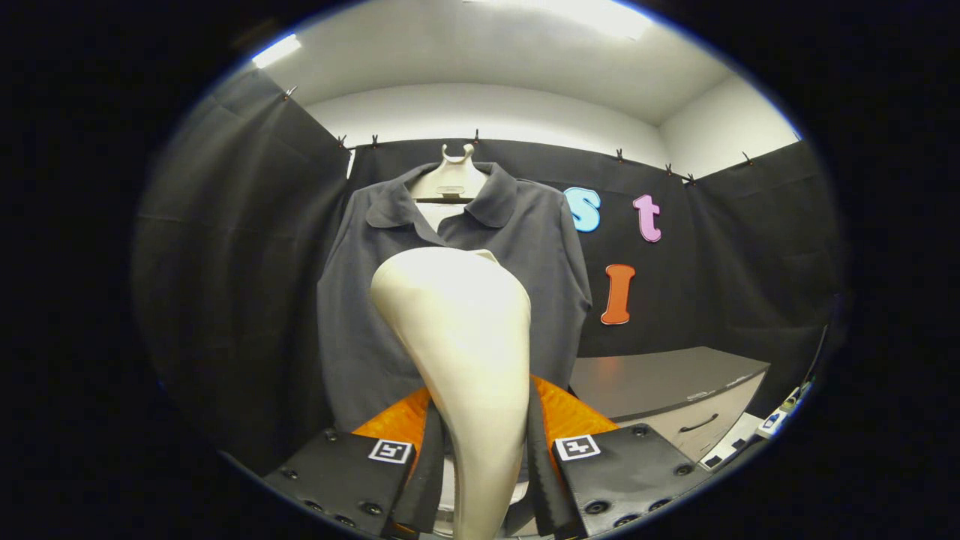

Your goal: Iron the clothes twice with a garment steamer, once on the left side and once on the right side.

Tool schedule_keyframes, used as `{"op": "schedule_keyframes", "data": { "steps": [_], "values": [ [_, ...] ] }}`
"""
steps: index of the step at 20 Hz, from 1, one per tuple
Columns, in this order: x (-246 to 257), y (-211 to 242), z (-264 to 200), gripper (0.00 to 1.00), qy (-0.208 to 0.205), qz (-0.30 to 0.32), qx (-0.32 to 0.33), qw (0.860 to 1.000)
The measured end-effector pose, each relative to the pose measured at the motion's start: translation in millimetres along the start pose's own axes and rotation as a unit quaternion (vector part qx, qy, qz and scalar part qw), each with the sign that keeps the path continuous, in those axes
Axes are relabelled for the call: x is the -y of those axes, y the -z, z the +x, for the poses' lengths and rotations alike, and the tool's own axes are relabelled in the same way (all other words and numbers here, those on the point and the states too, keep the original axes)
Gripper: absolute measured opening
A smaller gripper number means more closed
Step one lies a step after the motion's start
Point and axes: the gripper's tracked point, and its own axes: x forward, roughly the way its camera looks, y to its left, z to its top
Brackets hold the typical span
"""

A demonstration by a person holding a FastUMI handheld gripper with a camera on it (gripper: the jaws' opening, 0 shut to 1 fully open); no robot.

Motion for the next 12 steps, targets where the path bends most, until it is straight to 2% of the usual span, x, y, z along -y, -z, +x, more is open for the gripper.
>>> {"op": "schedule_keyframes", "data": {
  "steps": [5,12],
  "values": [
    [12.5,13.6,-2.4,0.55,0.018,0.007,-0.013,1.0],
    [8.3,12.1,0.1,0.55,0.023,0.003,-0.013,1.0]
  ]
}}
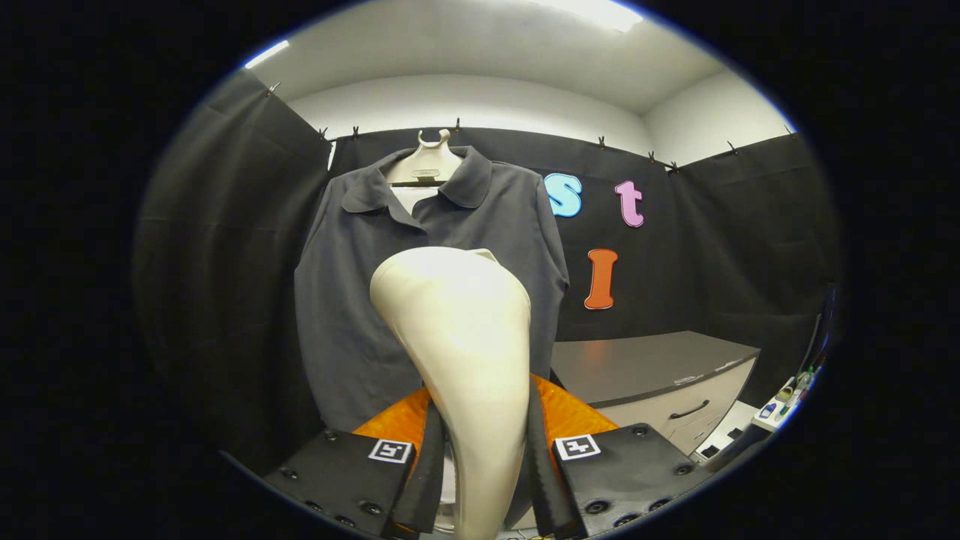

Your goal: Iron the clothes twice with a garment steamer, once on the left side and once on the right side.

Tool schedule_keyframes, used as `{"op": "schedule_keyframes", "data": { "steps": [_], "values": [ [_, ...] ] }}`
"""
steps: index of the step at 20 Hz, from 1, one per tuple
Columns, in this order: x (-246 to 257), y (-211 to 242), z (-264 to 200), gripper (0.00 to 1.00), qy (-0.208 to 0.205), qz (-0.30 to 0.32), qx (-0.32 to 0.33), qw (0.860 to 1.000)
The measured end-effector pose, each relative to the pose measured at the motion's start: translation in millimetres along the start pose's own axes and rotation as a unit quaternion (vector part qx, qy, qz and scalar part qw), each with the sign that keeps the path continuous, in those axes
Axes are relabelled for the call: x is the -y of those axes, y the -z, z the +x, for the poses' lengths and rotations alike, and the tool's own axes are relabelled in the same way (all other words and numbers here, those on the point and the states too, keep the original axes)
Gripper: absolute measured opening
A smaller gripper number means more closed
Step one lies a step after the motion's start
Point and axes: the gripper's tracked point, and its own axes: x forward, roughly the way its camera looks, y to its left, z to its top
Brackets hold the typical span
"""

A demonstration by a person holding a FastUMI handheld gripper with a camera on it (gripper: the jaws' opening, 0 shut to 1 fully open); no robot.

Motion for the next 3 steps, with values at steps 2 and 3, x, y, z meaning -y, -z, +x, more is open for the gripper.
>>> {"op": "schedule_keyframes", "data": {
  "steps": [2,3],
  "values": [
    [-2.6,0.6,1.2,0.55,-0.002,0.0,-0.001,1.0],
    [-3.5,1.0,1.1,0.55,-0.004,0.0,-0.002,1.0]
  ]
}}
